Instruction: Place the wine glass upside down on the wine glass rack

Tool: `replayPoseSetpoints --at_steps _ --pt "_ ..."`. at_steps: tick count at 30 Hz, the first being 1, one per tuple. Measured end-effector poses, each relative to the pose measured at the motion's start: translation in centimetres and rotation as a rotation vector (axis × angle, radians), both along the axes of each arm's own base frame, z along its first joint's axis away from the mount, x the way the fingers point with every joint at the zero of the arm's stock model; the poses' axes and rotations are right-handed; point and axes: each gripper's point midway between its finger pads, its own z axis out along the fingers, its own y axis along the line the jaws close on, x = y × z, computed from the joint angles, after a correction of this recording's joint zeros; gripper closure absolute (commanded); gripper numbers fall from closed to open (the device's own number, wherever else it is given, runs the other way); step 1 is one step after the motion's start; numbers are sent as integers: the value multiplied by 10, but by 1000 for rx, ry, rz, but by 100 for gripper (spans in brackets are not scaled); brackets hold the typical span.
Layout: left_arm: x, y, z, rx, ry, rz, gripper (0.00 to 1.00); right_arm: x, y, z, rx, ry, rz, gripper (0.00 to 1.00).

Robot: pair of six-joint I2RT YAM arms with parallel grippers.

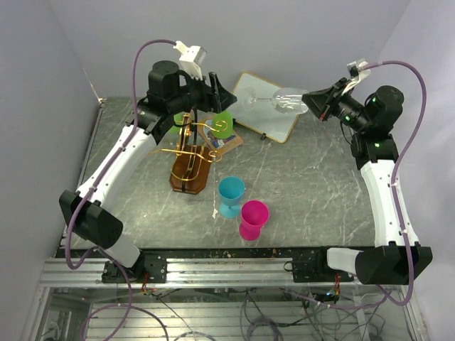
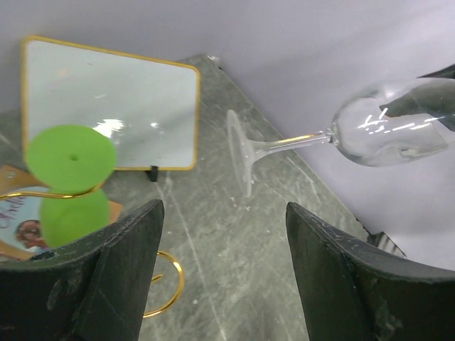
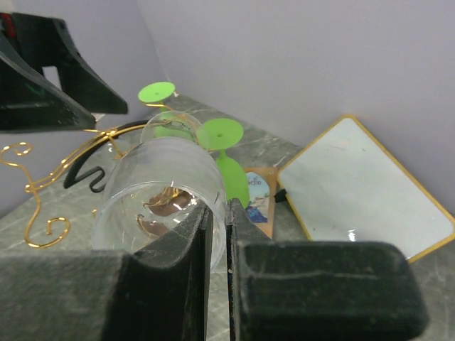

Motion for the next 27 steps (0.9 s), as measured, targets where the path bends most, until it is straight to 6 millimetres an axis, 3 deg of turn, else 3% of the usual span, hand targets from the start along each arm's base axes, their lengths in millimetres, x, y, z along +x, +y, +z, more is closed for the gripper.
replayPoseSetpoints --at_steps 10,17,27 --pt "-11 -40 -20 -28 56 -112 37 -12 9 9 41 -4 59 100" --pt "-7 -48 -37 -13 90 -132 49 -15 10 11 37 -12 69 100" --pt "-10 -56 -42 -16 100 -169 58 -15 10 5 37 -2 72 100"
